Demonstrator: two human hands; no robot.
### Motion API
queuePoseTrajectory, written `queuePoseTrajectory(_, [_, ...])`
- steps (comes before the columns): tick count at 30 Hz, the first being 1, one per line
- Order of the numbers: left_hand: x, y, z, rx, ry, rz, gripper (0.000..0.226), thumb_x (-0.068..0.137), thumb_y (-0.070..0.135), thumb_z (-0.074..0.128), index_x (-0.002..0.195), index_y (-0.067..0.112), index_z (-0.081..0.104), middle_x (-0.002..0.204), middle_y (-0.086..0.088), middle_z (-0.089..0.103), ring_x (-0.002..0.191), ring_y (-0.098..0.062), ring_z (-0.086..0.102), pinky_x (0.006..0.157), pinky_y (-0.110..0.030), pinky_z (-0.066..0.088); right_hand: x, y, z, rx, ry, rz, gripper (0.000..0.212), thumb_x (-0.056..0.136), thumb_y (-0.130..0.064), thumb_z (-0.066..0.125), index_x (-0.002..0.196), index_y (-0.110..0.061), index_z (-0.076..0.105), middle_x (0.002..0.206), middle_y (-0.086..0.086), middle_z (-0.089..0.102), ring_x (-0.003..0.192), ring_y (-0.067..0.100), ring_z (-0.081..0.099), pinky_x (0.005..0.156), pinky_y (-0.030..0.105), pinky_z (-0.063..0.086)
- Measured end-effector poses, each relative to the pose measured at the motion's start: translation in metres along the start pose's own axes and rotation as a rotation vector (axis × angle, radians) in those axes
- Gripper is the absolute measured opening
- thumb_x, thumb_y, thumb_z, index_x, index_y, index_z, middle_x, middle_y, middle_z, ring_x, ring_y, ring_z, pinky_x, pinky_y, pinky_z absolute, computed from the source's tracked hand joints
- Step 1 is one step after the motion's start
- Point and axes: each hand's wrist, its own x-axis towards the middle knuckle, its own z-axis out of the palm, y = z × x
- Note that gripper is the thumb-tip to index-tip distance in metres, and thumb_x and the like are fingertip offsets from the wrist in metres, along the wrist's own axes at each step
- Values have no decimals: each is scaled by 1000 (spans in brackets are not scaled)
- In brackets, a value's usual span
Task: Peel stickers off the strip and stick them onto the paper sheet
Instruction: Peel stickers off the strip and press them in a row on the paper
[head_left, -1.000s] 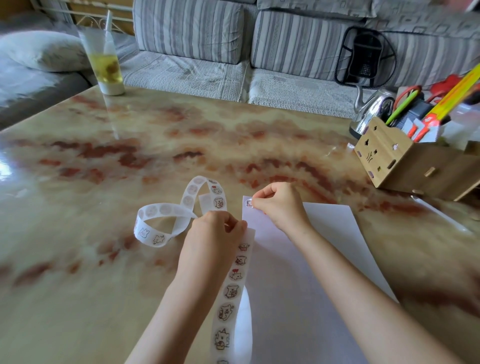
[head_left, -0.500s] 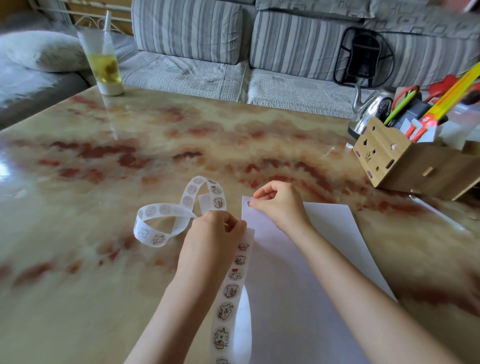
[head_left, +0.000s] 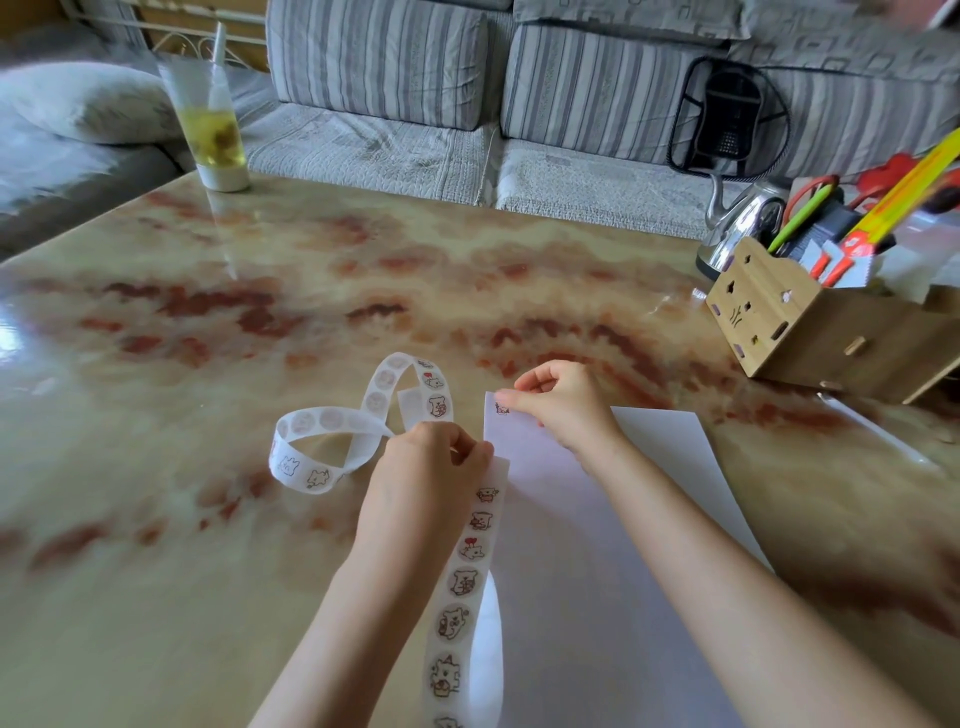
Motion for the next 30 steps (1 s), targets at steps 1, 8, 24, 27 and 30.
queuePoseTrajectory(1, [0, 0, 0, 1, 2, 0, 25, 89, 30, 55, 66, 21, 57, 74, 0, 72, 53, -18, 55, 62, -34, 54, 0, 1, 2, -32, 6, -8, 23, 73, -20, 80, 85, -15, 60, 72, -9, 55, 66, 11, 52, 65, 27, 44])
queuePoseTrajectory(8, [1, -2, 1, -8, -1, -6, 24, 89, 31, 55, 68, 20, 59, 74, 2, 73, 52, -18, 53, 62, -35, 55, 3, 8, -3, -16, 15, -13, 17, 79, -5, 67, 76, -18, 57, 70, -4, 56, 62, 14, 54, 60, 25, 44])
queuePoseTrajectory(24, [-5, 17, -20, -392, 287, 77, 25, 88, 26, 63, 67, 13, 66, 60, 0, 68, 60, -24, 68, 54, -47, 56, -96, -45, -24, 246, -170, -161, 14, 79, -7, 74, 86, -11, 62, 73, 8, 69, 65, 18, 66, 64, 33, 54])
queuePoseTrajectory(27, [-4, 16, -21, -418, 277, 94, 25, 89, 25, 63, 69, 10, 67, 61, -4, 69, 60, -26, 68, 62, -48, 57, -97, -45, -22, 249, -152, -197, 13, 79, -5, 73, 82, -13, 64, 70, 6, 68, 62, 15, 65, 60, 30, 54])
queuePoseTrajectory(30, [-6, 17, -25, -555, 168, 60, 26, 90, 25, 61, 73, 8, 70, 64, -5, 72, 63, -23, 71, 65, -41, 60, -97, -44, -22, 270, -155, -243, 13, 79, -3, 73, 79, -14, 67, 71, 6, 69, 62, 13, 64, 57, 24, 53])
